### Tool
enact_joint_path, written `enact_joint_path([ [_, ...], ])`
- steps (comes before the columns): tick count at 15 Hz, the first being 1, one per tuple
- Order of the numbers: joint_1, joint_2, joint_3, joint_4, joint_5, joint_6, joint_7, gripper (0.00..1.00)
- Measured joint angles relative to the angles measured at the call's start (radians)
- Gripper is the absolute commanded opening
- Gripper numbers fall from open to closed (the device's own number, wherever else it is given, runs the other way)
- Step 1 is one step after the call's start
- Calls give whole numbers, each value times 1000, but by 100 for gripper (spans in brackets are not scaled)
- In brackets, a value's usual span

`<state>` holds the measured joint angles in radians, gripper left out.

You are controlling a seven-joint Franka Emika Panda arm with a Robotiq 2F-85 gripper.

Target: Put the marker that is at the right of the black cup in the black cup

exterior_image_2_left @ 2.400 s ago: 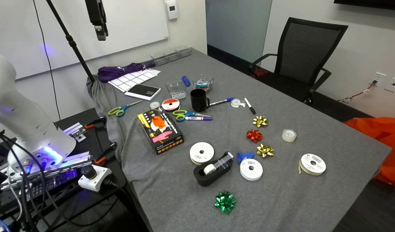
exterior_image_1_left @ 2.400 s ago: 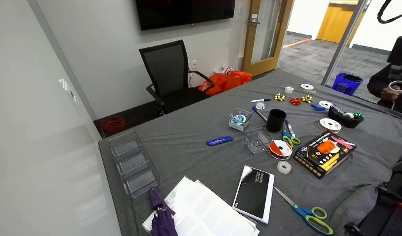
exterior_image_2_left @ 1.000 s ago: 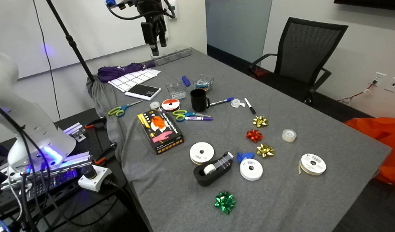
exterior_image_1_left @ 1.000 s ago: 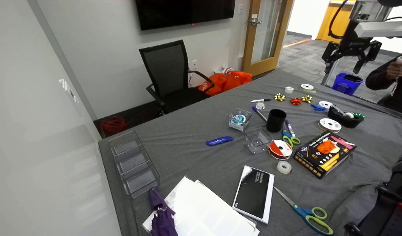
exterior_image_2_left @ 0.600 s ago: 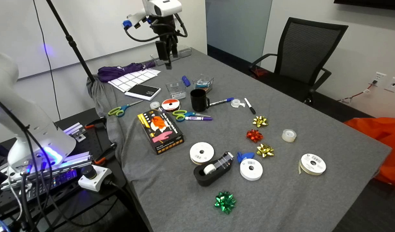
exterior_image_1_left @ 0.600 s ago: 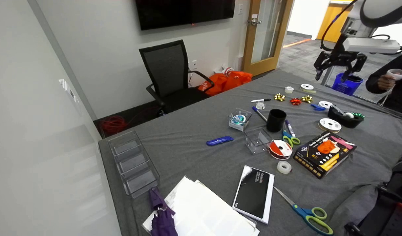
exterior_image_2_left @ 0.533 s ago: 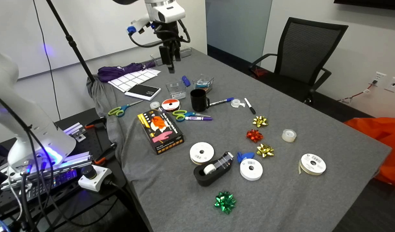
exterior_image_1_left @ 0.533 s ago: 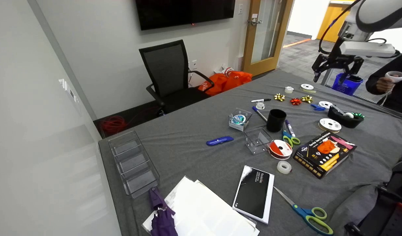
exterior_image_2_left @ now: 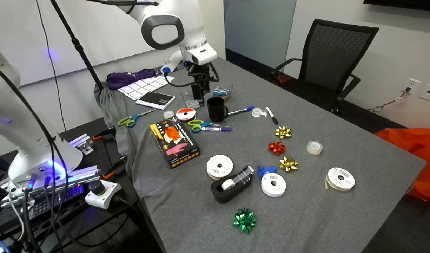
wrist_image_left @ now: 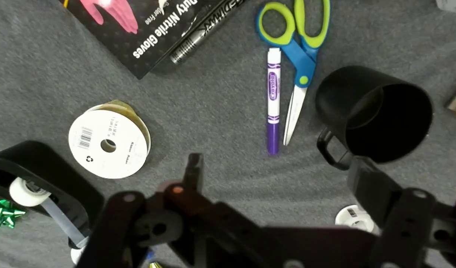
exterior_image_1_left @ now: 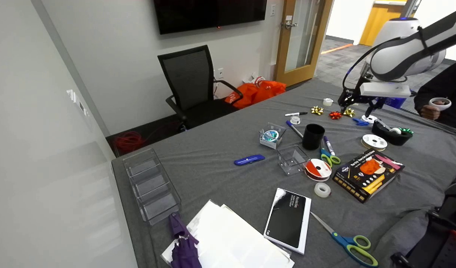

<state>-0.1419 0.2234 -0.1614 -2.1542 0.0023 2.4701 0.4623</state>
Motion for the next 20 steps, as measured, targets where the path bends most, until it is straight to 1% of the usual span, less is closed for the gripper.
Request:
enact_joint_path([
  [7, 10, 170, -18, 37, -1, 96, 2, 100],
  [15, 22, 375, -41, 123, 3, 325, 2, 100],
  [20, 23, 458, -47, 198, 31, 367, -11, 100],
])
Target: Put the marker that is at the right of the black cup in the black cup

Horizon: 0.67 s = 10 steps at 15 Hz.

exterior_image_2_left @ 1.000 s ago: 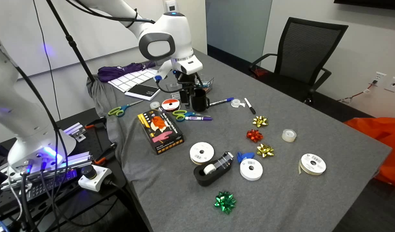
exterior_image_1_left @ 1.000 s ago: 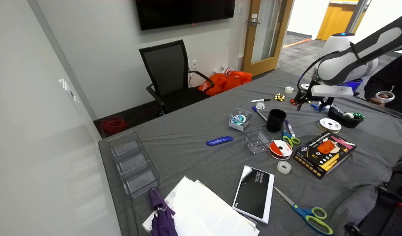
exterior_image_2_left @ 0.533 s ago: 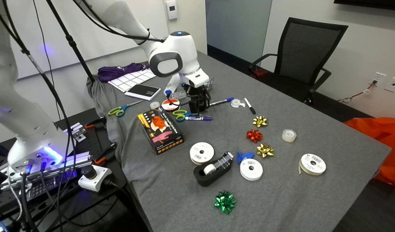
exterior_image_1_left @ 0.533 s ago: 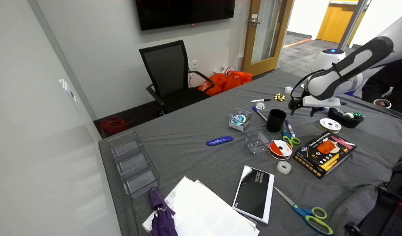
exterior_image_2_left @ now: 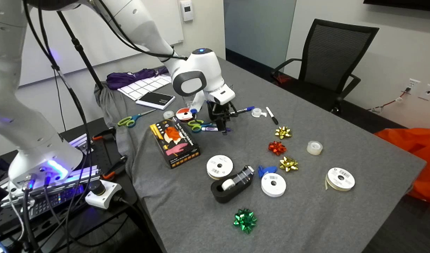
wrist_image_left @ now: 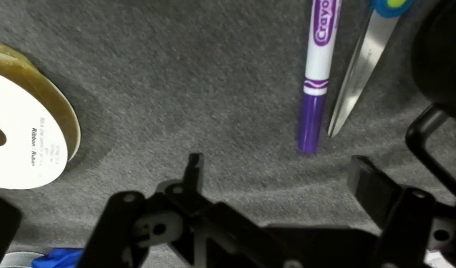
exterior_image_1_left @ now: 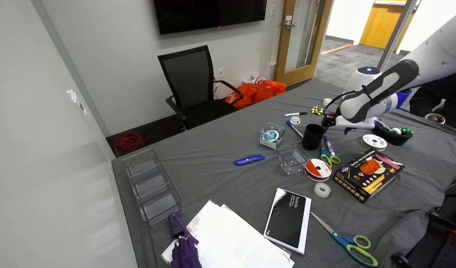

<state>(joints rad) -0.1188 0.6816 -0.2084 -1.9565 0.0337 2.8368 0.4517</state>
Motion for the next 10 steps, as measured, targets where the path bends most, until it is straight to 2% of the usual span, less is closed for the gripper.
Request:
enact_joint_path([
  [10, 3, 40, -4, 45, 37, 4, -25, 100],
])
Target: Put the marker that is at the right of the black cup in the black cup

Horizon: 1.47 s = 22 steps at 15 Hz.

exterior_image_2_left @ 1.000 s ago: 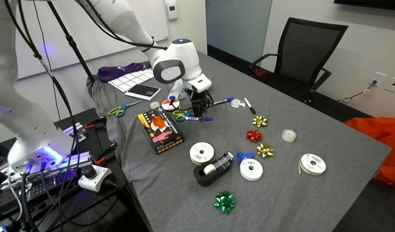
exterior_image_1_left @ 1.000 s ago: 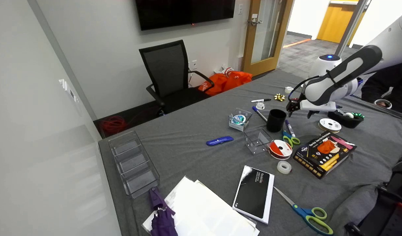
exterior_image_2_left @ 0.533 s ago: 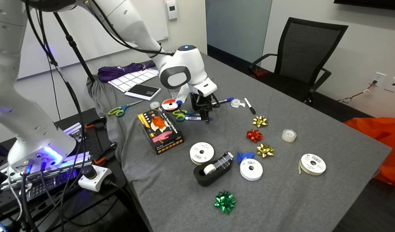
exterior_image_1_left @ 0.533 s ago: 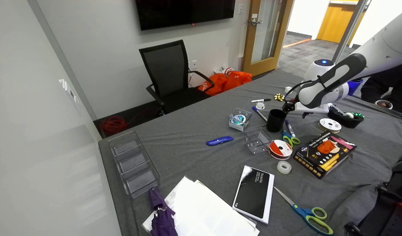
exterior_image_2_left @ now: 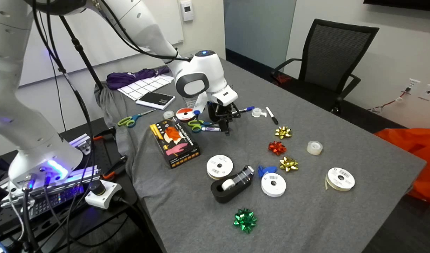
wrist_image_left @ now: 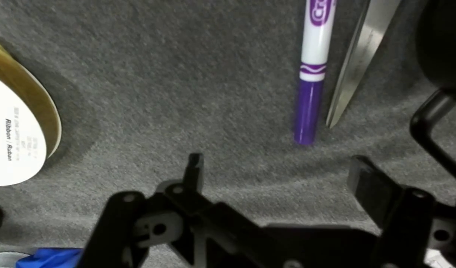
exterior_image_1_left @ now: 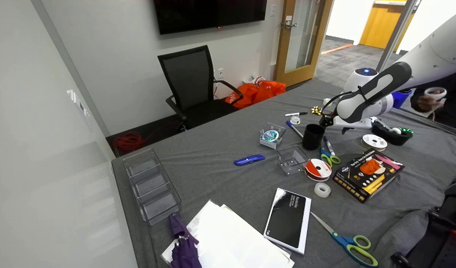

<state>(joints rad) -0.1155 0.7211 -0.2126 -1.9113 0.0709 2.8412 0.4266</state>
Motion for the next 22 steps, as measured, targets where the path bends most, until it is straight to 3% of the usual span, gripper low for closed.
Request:
enact_joint_path([
  [7, -1, 0, 3, 5, 14, -17, -10, 100],
  [15, -28, 1, 24, 62, 48, -222, -49, 100],
  [22, -29, 43, 24, 99, 69, -228, -49, 100],
])
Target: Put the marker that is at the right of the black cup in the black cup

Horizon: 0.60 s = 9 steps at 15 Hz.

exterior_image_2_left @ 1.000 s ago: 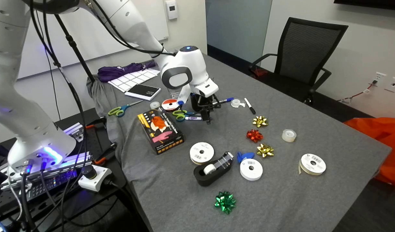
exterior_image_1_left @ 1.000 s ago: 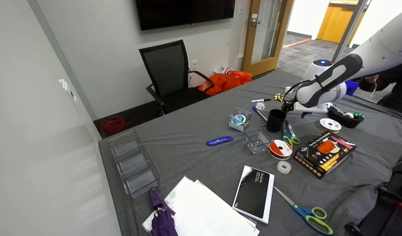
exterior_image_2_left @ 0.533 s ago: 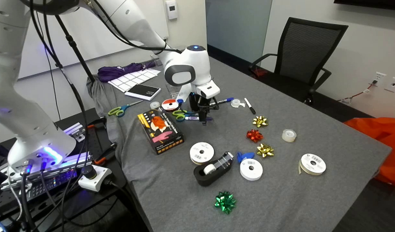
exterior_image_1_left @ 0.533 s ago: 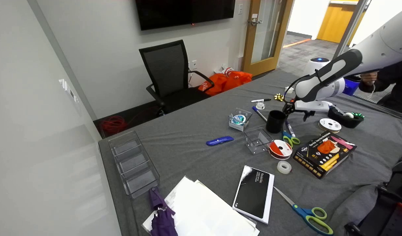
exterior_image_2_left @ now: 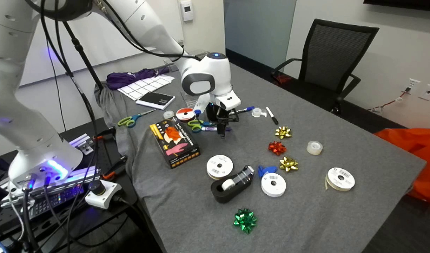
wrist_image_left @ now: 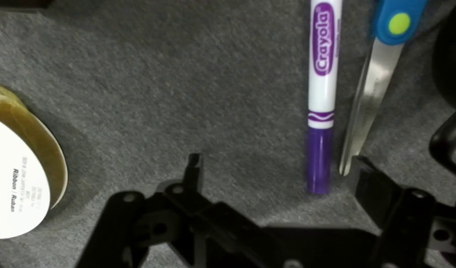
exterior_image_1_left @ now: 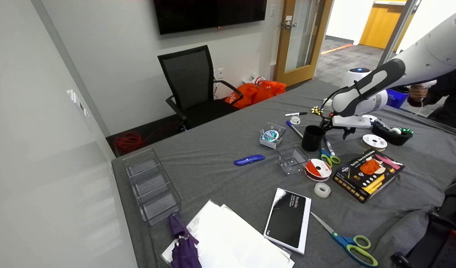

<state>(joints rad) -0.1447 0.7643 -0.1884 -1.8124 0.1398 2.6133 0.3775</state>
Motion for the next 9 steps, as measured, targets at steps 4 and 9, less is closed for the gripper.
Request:
enact_joint_path([
  [4, -7, 43, 8, 32, 30, 1, 0, 67],
  [9, -21, 44, 21, 58, 56, 1, -1, 31],
])
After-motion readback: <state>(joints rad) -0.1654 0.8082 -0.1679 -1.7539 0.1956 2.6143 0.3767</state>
